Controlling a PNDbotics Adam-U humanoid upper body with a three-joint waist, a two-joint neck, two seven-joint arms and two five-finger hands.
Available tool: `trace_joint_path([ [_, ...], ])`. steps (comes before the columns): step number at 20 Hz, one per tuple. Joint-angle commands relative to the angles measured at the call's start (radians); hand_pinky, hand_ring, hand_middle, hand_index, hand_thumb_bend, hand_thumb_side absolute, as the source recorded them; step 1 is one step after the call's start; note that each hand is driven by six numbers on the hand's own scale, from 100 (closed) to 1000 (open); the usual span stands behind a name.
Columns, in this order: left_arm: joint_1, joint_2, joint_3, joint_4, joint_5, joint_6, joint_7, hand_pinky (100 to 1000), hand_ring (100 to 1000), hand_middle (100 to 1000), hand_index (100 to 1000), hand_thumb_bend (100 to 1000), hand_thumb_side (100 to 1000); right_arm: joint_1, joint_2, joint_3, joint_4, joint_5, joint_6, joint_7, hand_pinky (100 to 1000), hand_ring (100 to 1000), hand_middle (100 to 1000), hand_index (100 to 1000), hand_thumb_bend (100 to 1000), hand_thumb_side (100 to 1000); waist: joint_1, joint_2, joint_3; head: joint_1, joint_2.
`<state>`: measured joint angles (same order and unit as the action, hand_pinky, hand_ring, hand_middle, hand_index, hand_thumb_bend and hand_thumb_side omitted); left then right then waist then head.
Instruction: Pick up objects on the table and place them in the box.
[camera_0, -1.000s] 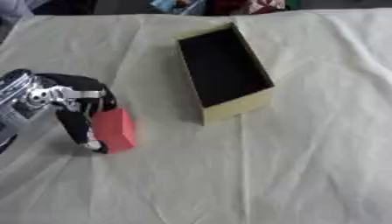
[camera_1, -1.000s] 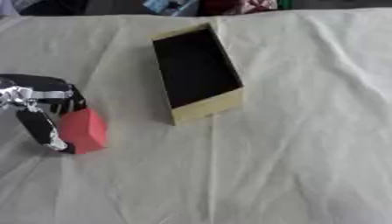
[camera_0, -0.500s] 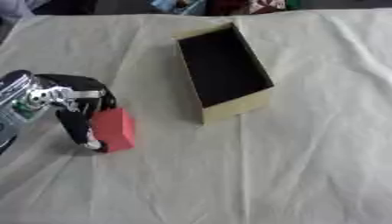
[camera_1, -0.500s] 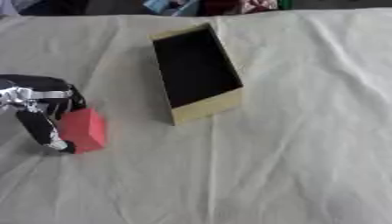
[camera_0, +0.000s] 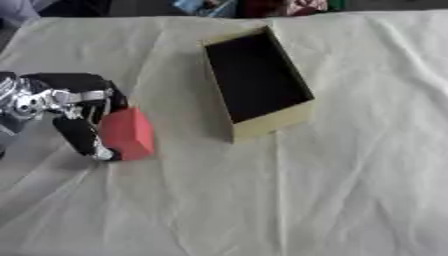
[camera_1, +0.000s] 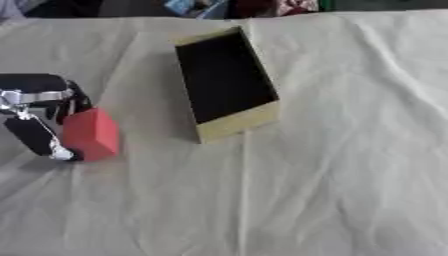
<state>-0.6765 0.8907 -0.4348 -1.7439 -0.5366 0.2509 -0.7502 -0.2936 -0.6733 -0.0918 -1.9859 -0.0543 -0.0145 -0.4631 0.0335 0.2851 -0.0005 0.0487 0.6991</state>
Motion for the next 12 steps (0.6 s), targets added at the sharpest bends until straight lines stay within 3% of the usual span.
trace_joint_path([
  [1, -0.009, 0.039, 0.04, -0.036, 0.011, 0.004, 0.027, 505, 518, 574, 600, 327, 185, -0.008, -0.019, -0.011, -0.014, -0.002, -0.002, -0.002, 867, 826, 784, 814, 100, 400, 0.002, -0.027, -0.001, -0.002, -0.009],
  [8, -0.022, 0.031, 0.089, -0.055, 0.02, 0.014, 0.109, 508, 554, 614, 576, 287, 137, -0.009, -0.019, -0.012, -0.014, -0.003, -0.002, -0.003, 867, 827, 784, 814, 100, 405, 0.002, -0.026, -0.002, -0.002, -0.013],
  [12, -0.049, 0.015, 0.104, -0.045, 0.02, 0.001, 0.164, 498, 541, 590, 554, 246, 108, -0.013, -0.019, -0.012, -0.014, -0.004, -0.003, -0.003, 867, 827, 784, 815, 100, 399, 0.002, -0.025, -0.007, -0.002, -0.019],
])
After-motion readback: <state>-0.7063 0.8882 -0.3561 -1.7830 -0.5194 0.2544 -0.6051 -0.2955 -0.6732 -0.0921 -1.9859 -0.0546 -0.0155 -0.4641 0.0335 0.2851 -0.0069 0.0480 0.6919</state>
